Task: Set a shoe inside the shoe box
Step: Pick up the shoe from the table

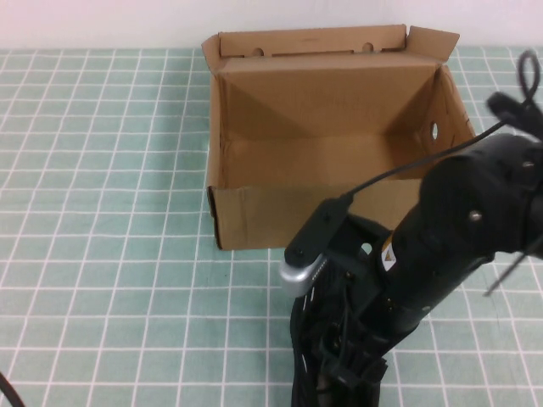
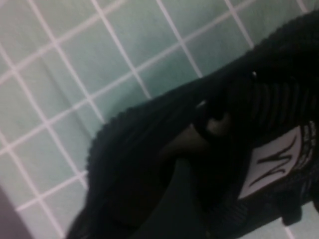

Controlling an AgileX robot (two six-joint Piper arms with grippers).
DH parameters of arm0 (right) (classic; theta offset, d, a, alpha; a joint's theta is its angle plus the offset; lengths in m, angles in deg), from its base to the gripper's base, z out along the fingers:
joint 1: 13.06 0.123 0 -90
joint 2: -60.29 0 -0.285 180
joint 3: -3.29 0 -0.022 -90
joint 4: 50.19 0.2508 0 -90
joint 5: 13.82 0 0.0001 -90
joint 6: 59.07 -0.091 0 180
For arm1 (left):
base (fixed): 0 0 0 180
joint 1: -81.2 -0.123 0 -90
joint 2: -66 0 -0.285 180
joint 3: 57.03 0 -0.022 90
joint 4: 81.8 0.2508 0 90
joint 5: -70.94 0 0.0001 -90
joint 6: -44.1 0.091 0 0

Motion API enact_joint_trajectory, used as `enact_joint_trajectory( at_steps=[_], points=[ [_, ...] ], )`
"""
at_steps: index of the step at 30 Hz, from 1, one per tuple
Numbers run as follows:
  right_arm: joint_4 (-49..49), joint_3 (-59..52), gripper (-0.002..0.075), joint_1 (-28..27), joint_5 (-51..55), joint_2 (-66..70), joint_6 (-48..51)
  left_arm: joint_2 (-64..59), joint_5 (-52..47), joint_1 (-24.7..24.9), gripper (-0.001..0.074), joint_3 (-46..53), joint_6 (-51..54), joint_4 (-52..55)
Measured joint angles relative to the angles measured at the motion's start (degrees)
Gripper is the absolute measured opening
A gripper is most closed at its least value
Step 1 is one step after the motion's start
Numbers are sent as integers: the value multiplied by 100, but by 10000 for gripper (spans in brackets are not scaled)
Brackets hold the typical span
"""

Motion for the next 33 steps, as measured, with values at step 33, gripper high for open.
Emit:
enact_joint_trajectory(
  at_steps=[33],
  points=[
    [-933,13,304,9,-595,93,-1095,0,-11,0,-4,143,4,0]
  ],
)
